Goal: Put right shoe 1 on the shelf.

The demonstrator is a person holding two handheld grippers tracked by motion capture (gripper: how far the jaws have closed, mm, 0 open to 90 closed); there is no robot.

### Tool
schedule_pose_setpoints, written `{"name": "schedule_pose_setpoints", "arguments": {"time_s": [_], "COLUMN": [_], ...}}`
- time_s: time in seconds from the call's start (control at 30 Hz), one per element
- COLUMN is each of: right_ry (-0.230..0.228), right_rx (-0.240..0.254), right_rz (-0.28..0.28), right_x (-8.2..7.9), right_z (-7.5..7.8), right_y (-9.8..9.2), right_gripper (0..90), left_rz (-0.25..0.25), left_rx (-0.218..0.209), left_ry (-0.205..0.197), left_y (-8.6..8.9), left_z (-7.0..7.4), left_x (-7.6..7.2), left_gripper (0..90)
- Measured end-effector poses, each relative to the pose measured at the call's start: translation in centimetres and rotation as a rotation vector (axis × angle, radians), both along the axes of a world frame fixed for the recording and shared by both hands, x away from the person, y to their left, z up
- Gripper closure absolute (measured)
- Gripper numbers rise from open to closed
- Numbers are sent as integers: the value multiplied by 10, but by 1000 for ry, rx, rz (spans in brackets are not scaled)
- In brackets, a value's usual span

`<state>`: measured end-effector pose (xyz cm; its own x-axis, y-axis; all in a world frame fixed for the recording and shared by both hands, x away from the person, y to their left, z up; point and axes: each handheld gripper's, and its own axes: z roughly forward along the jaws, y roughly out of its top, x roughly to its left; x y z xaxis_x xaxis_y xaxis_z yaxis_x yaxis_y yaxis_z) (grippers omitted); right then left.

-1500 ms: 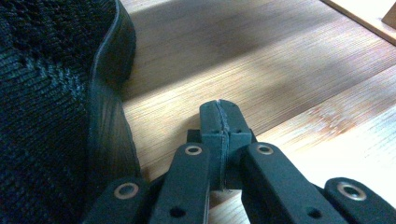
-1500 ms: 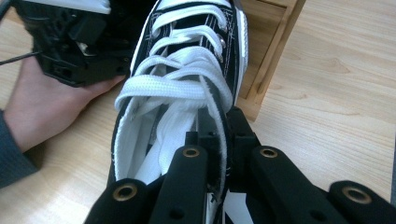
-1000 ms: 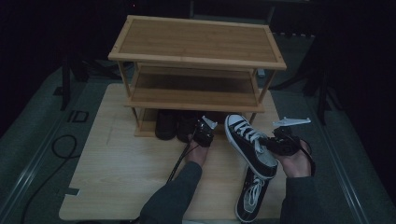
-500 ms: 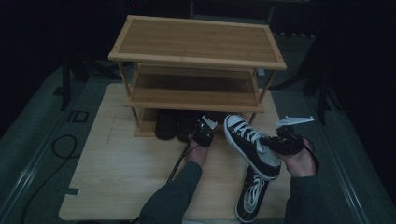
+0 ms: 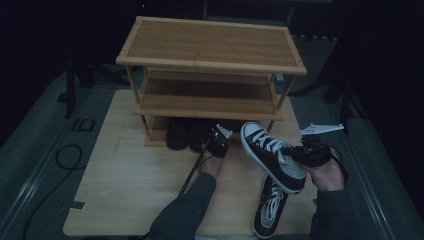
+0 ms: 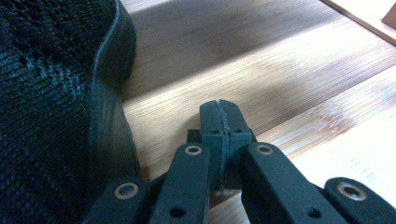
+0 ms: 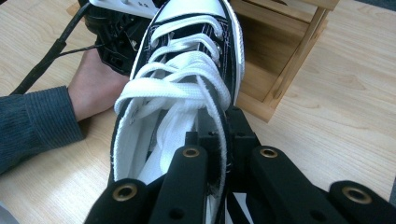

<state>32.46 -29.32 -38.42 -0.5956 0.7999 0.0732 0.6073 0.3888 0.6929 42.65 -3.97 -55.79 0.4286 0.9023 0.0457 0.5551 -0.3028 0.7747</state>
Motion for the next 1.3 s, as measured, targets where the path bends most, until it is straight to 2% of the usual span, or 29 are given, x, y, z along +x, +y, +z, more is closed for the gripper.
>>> {"name": "schedule_pose_setpoints", "arguments": {"time_s": [0.63, 0.77, 0.97, 1.3], "right_ry": [-5, -8, -13, -34], "right_rx": [-2, 11, 10, 42], "right_rz": [65, 86, 110, 147], "right_x": [-7, -8, -8, -12], "right_z": [17, 22, 26, 40], "right_y": [2, 3, 5, 3], "right_gripper": [879, 880, 879, 880], "left_rz": [11, -4, 1, 2], "left_rx": [-12, 2, 1, -1], "left_ry": [-7, 5, 2, 1], "left_y": [-1, 0, 0, 0], "left_z": [-1, 0, 0, 0], "left_x": [0, 0, 0, 0], "left_gripper": [900, 900, 900, 900]}}
